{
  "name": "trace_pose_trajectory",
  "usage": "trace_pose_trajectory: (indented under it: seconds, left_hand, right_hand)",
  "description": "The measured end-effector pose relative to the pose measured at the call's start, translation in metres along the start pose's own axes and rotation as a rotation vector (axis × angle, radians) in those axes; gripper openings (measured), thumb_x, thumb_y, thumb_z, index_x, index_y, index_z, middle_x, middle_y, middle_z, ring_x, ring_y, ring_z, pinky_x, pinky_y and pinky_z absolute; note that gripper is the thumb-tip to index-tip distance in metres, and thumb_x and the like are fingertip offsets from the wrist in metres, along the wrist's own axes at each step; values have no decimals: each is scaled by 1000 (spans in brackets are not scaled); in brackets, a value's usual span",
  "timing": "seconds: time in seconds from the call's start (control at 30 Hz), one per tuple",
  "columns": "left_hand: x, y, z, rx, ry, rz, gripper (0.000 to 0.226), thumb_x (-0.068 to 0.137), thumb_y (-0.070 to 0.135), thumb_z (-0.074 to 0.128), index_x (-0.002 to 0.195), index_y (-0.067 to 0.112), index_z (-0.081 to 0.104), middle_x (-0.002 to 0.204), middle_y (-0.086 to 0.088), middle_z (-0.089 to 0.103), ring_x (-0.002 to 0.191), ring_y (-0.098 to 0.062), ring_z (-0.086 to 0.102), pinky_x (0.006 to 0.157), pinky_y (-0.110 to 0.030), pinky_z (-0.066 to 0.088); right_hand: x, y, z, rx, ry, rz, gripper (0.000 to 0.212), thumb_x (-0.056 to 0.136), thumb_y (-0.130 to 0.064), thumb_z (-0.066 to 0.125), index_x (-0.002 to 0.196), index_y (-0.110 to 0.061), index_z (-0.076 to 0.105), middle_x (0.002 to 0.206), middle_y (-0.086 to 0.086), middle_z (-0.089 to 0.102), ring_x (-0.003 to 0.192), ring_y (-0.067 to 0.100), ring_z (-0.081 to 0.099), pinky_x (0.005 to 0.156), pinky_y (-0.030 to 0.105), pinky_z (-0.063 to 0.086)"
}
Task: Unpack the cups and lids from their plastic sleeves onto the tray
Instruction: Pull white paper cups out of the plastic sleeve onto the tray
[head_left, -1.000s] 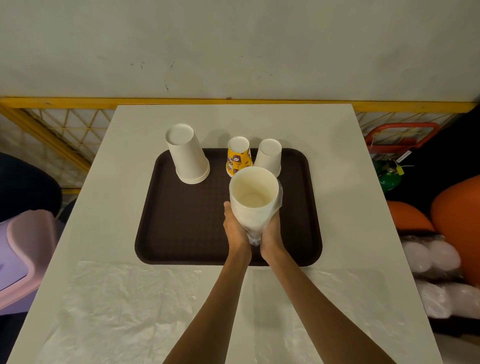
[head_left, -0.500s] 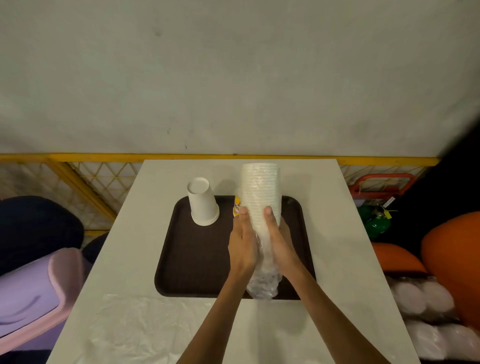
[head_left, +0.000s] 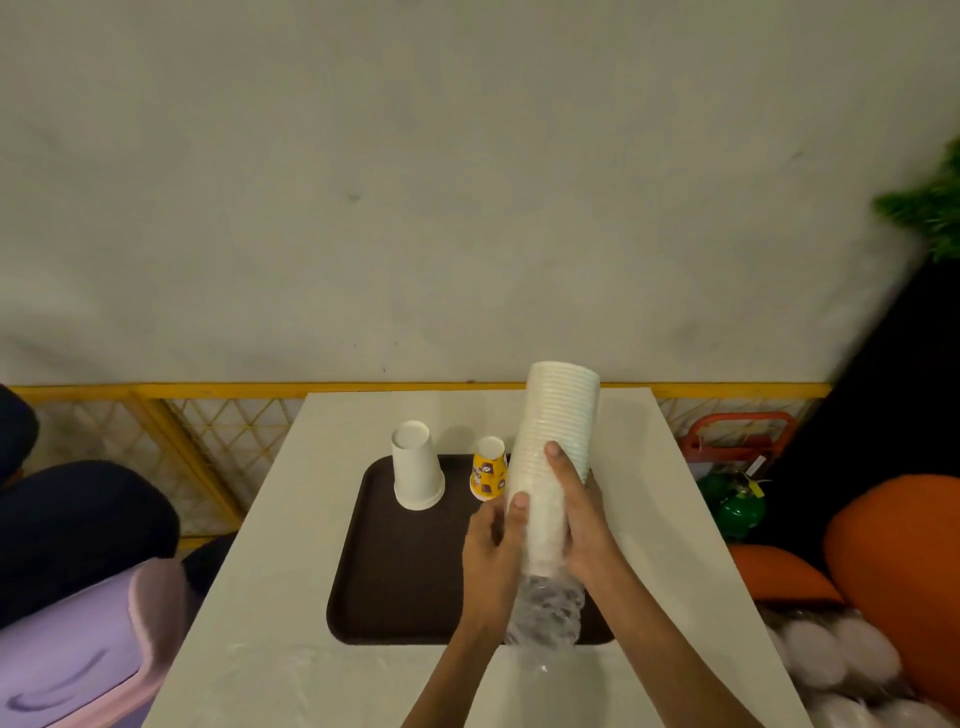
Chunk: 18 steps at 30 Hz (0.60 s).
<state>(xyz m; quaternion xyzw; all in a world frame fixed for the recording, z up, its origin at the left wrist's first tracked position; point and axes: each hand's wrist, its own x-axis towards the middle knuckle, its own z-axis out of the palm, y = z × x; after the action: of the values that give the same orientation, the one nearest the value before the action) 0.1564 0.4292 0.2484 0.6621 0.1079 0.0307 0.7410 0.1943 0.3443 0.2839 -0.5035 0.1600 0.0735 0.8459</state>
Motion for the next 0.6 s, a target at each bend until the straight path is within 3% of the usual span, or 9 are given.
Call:
trace_pose_trajectory:
  seconds: [0.13,0.23,0.3,0.4,0.5,0.53,0.6]
  left_hand:
    - [-17,7,8,-145,-34,-11,84,67,82,53,121,18,56,111,-5,69,104,-18,66,89,-35,53]
    - [-21,19,10,-189,2,29,83,75,75,45,130,14,49,111,-4,67,101,-13,66,86,-30,55]
    - [-19,21,12,-193,30,62,91,70,82,46,130,14,49,112,-5,66,100,-13,66,81,-28,56]
    - [-16,29,10,-165,48,107,108,54,93,46,134,20,43,118,-3,62,104,-13,64,82,-29,57]
    - [-8,36,4,-151,5,142,103,56,91,52,133,24,43,120,-4,61,109,-19,63,91,-44,54]
    - [-7,38,3,-148,-11,158,100,56,90,54,132,25,44,119,-5,62,109,-20,63,92,-46,53]
    - [-5,41,0,-169,-47,174,96,56,87,57,128,25,47,117,-6,64,106,-21,65,90,-45,54]
  right_hand:
    - [-11,-15,14,-49,-5,-138,60,63,-42,67,115,-17,52,107,13,64,92,27,65,68,37,57]
    - [-23,-17,19,-115,-30,-195,40,76,-39,64,110,-26,49,104,7,60,91,23,64,71,35,58]
    - [-32,-9,22,-157,-20,-203,36,84,-32,62,116,-26,46,107,4,59,95,22,62,68,29,58]
    - [-52,3,32,-211,41,-291,50,84,-23,64,129,-16,44,118,7,56,110,24,58,76,27,56]
    - [-58,8,31,-245,-39,-272,47,89,-24,60,131,-10,43,120,6,55,116,24,54,71,14,50]
    - [-56,6,30,-198,-30,-256,50,87,-27,64,129,-10,43,122,7,54,115,23,55,68,13,50]
    - [-47,3,21,-147,-118,-186,77,68,-49,77,129,-14,47,124,11,57,110,24,59,70,23,54]
